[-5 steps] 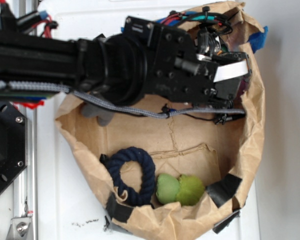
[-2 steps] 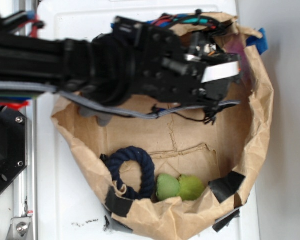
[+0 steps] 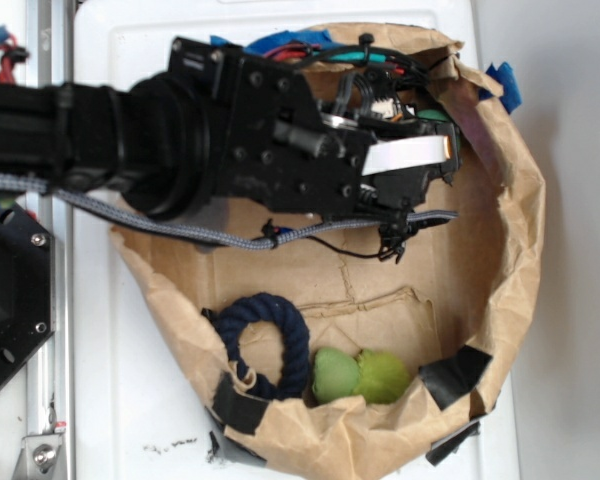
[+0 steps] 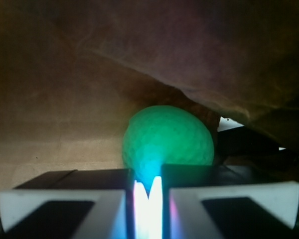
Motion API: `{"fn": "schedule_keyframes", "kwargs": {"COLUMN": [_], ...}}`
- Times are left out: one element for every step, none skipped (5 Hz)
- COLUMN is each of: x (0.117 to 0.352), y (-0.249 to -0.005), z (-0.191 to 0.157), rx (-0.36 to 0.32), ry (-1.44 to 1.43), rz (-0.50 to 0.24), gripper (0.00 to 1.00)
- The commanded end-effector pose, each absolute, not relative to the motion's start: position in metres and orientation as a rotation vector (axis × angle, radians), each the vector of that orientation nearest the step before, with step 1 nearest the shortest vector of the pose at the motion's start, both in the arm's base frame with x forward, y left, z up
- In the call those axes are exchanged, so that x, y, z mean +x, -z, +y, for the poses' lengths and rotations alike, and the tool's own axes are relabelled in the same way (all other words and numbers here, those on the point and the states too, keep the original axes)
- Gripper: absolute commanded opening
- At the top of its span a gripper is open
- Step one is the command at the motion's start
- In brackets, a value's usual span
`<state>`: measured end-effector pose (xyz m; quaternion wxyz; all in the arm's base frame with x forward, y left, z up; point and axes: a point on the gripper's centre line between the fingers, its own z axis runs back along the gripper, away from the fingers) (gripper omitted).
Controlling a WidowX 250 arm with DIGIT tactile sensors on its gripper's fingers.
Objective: Grab the green ball.
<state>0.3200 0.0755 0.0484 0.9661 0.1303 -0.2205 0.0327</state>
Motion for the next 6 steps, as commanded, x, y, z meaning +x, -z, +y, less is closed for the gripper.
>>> {"fn": "schedule_keyframes", "kwargs": {"x": [0.315,0.319,0.331,0.338,0.344,0.348], "y": [-0.076,-0.078,-0.076,-0.074,-0.072,-0.067], "z": [0.063,0.066,0.074,0.080,0.083,0.082], "rx": [0.240,0.260,0.272,0.280,0.289,0.297], "ry": [0.029,0.008,-0.044,-0.082,-0.104,-0.103], "rz": [-0.529,-0.530,-0.515,-0.504,-0.495,-0.488], "gripper": [0.00,0.97,1.00,1.00,1.00,1.00]}}
